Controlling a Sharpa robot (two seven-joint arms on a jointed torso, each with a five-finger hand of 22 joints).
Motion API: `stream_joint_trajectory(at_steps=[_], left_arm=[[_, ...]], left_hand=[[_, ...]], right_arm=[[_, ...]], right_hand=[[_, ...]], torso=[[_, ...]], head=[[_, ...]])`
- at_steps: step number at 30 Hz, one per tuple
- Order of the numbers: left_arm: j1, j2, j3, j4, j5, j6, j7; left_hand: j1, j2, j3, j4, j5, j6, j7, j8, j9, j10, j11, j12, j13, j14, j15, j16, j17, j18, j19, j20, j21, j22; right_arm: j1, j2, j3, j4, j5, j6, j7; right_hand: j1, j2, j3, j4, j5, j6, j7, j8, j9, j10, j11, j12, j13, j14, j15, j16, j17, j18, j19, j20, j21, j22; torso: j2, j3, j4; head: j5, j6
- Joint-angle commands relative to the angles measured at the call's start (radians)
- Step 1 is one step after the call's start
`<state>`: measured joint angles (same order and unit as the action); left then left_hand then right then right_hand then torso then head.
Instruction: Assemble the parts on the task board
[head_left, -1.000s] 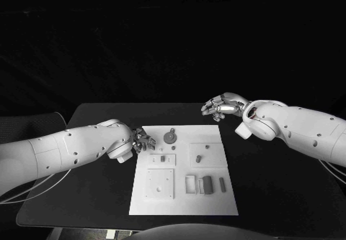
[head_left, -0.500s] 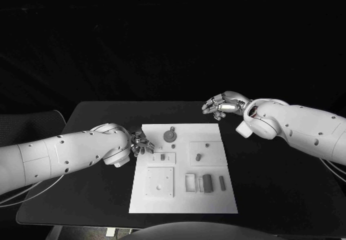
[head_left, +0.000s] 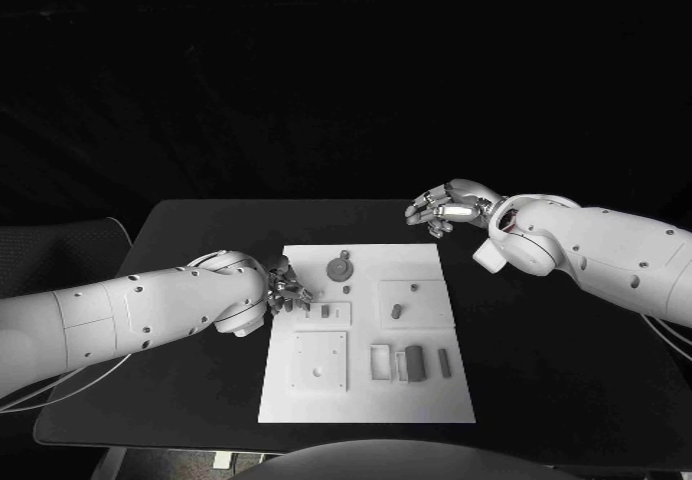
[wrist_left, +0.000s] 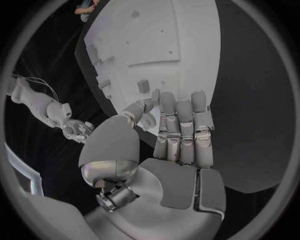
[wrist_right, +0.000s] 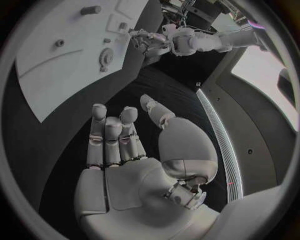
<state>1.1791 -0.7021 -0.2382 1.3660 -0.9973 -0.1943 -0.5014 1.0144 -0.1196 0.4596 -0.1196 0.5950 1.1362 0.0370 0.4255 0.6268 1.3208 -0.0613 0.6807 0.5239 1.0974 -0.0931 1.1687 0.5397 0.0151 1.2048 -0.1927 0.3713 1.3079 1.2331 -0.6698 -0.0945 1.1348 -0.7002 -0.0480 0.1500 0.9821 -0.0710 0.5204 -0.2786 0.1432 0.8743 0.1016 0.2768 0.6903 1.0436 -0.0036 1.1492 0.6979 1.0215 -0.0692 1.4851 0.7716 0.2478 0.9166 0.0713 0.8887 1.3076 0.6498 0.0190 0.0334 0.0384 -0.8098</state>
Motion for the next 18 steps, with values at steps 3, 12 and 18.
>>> stream_joint_trajectory(at_steps=[3, 12, 18], left_arm=[[-0.004, 0.007, 0.000, -0.002, -0.015, 0.017, -0.003], [-0.005, 0.010, 0.000, -0.010, -0.016, 0.020, -0.006], [-0.008, 0.011, 0.000, -0.016, -0.018, 0.027, -0.009]], left_hand=[[0.004, 0.004, 0.138, -0.140, 0.007, 0.007, -0.002, 0.003, 0.001, 0.011, -0.007, 0.005, 0.002, 0.007, -0.002, 0.007, 0.001, 0.015, 0.009, 0.002, 0.005, 0.024], [0.003, 0.005, 0.138, -0.140, 0.007, 0.007, -0.002, 0.003, 0.002, 0.011, -0.007, 0.005, 0.002, 0.007, -0.002, 0.007, 0.002, 0.015, 0.009, 0.001, 0.006, 0.023], [0.003, 0.005, 0.138, -0.140, 0.006, 0.007, -0.002, 0.003, 0.002, 0.011, -0.007, 0.005, 0.002, 0.007, -0.002, 0.007, 0.002, 0.015, 0.009, 0.001, 0.007, 0.023]], right_arm=[[0.000, 0.000, 0.000, 0.002, 0.000, 0.011, 0.005], [-0.001, -0.001, 0.000, 0.003, 0.000, 0.012, 0.005], [-0.001, -0.001, 0.000, 0.002, 0.000, 0.012, 0.005]], right_hand=[[-0.011, -0.001, 0.000, 0.002, -0.001, 0.045, 0.039, -0.006, -0.001, -0.167, 0.037, 0.000, -0.002, -0.009, -0.001, -0.005, -0.002, 0.014, 0.007, 0.002, -0.006, 0.011], [-0.011, -0.001, 0.000, 0.002, -0.001, 0.045, 0.039, -0.007, -0.001, -0.167, 0.037, 0.000, -0.002, -0.009, -0.001, -0.005, -0.002, 0.014, 0.007, 0.002, -0.006, 0.012], [-0.011, -0.001, 0.000, 0.002, -0.001, 0.045, 0.039, -0.007, -0.001, -0.167, 0.037, 0.000, -0.002, -0.009, -0.001, -0.005, -0.002, 0.014, 0.007, 0.002, -0.006, 0.012]], torso=[[0.000, 0.0003, -0.0004], [0.000, -0.0003, 0.0005], [0.000, -0.0004, 0.0002]], head=[[-0.002, -0.003], [-0.002, -0.003], [-0.002, -0.006]])
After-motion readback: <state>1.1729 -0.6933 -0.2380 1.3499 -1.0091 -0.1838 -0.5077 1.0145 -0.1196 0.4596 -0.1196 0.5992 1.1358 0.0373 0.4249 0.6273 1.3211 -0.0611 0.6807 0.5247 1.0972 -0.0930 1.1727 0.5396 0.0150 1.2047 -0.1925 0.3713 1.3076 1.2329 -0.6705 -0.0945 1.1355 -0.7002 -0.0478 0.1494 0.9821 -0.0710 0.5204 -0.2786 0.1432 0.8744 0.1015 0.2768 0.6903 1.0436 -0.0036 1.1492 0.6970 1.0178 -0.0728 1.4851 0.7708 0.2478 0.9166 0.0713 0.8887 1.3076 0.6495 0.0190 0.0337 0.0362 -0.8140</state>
